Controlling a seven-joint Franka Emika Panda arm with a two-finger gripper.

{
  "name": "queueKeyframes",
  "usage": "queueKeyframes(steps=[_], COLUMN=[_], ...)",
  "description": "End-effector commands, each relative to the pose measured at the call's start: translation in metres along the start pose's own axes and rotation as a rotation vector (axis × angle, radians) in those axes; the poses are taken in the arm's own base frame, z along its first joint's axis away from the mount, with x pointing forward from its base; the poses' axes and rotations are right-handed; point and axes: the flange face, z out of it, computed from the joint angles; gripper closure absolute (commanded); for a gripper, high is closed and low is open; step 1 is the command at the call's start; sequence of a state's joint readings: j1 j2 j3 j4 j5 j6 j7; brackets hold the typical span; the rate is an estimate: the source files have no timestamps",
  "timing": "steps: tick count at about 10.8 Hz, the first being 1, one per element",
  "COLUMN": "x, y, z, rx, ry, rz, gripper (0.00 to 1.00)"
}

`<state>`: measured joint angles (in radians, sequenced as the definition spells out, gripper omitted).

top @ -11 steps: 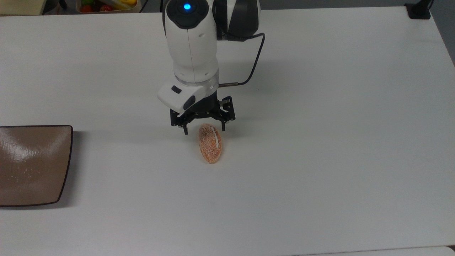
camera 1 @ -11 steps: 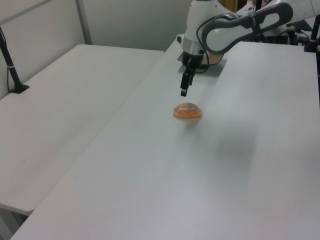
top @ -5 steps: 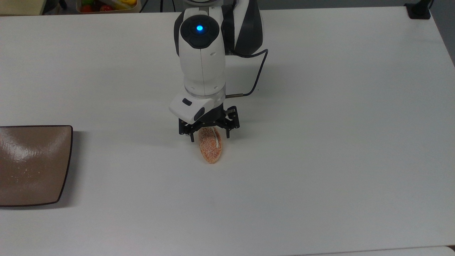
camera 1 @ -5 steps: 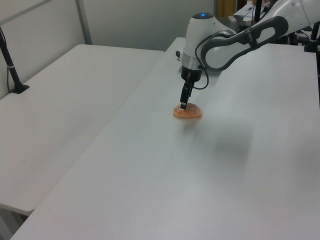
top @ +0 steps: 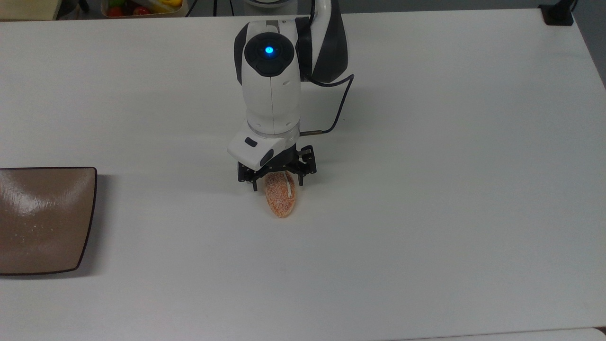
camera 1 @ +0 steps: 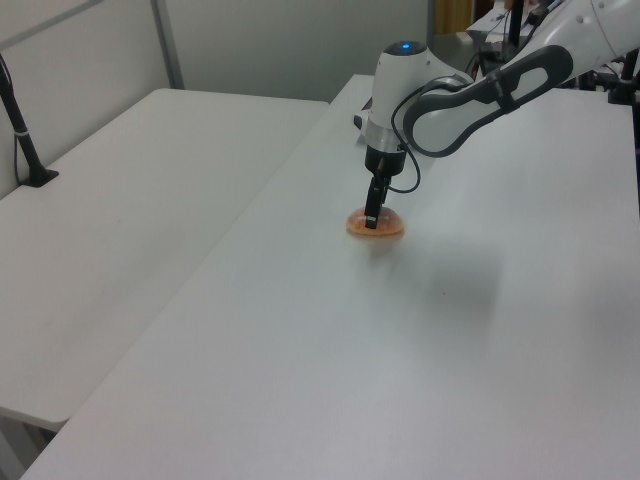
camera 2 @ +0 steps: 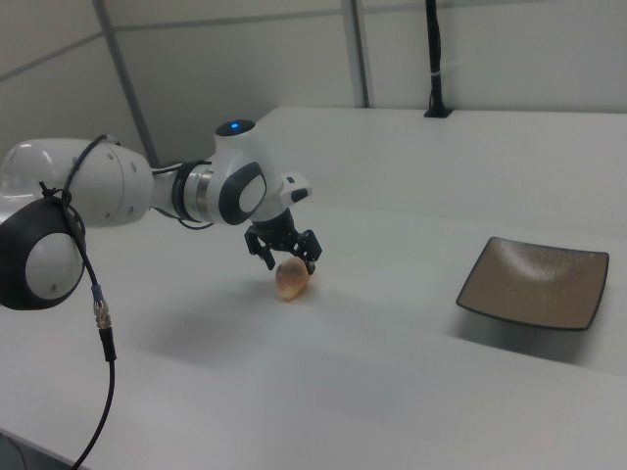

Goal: Bread is placed on a ceramic plate
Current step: 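Lower the gripper around the bread roll and close it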

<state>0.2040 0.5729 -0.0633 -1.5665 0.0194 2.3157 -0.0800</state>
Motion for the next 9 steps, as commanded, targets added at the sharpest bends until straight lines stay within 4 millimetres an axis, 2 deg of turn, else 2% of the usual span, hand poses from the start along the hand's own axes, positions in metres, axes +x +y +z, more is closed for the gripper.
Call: queueKeyframes(steps=[1,3,4,7,9], x=[-0.0039,-0.0043,-0.0044,-0.0048,-0.0052], y=[-0.0032,-0.0054,-0.0054,-0.0043,-0.0052], z=[0.0087,0.0093,0.0094,0.0097,0.0083], rx=[-0.015,-0.014,-0.014,-0.013,-0.011], ry=[0.007,0.005,0.004,0.001,-0.004], rz=[-0.031,-0.034,-0.033,-0.031,-0.032], gripper=[0.0,0.04,0.12,0.46,0.72])
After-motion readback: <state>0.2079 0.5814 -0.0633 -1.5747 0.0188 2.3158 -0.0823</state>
